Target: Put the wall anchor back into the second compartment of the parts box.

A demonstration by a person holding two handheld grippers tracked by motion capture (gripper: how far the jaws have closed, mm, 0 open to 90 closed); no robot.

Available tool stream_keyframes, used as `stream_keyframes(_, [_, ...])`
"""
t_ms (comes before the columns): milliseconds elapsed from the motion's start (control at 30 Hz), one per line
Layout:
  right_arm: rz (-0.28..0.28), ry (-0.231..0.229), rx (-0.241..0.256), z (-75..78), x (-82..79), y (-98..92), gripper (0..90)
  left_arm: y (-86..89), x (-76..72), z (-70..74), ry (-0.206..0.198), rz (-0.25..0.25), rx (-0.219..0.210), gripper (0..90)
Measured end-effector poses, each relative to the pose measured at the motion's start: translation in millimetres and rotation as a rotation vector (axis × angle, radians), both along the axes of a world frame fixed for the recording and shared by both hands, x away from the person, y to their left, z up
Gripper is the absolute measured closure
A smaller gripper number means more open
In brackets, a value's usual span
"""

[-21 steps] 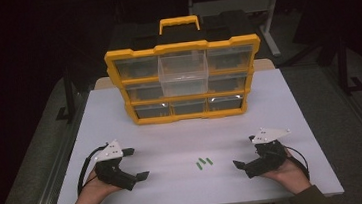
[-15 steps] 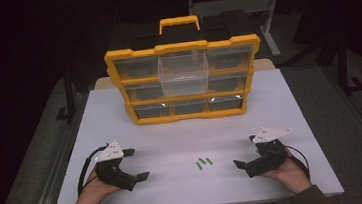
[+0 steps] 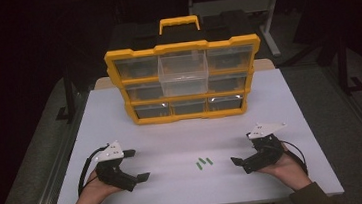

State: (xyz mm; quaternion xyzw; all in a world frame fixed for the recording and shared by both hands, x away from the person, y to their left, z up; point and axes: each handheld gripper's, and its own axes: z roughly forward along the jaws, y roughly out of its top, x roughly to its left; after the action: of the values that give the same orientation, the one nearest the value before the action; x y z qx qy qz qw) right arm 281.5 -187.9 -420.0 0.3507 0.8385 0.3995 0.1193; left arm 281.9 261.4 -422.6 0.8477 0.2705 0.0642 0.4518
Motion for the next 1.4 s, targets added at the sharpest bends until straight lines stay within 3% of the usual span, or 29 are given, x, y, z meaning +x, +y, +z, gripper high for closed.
stream_keyframes(833, [0.062, 0.054, -0.026, 5.2, 16.0, 27.1, 0.0, -1.7, -0.8, -1.3, 0.004, 0.000, 0.005, 0.2])
stream_keyframes(933, [0.073, 0.058, -0.031, 5.3, 17.9, 32.6, 0.0, -1.7, -0.7, -1.4, 0.012, -0.007, -0.002, 4.3])
stream_keyframes(1400, [0.114, 0.090, -0.064, 6.1, 26.6, 53.3, 1.1, -3.9, -1.5, -0.7, 0.004, -0.001, 0.003, 0.9])
